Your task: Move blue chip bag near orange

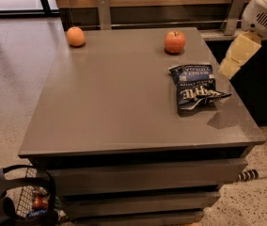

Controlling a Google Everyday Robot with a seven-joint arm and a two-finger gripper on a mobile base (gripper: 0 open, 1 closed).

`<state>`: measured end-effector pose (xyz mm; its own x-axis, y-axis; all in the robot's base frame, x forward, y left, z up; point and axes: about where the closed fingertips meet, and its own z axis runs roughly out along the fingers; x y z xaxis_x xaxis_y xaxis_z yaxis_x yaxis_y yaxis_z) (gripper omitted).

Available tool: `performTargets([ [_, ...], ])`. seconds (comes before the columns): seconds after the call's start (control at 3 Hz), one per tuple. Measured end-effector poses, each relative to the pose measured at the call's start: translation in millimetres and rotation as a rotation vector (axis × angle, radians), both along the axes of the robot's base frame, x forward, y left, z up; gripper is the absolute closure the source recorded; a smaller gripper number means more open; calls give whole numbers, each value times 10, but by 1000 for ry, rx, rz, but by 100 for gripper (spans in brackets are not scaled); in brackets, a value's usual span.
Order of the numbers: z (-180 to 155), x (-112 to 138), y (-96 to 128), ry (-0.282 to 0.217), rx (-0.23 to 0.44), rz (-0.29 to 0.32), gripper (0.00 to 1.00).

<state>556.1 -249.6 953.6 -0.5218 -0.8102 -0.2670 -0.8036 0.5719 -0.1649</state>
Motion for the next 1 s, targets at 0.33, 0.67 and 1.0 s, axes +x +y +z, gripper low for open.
performTargets([
  [0.33, -216, 177, -36, -8, 117, -69, 0],
  [0.67, -213, 174, -21, -6, 106, -61, 0],
  [1.0, -293, 270, 27, 19, 72, -110, 0],
])
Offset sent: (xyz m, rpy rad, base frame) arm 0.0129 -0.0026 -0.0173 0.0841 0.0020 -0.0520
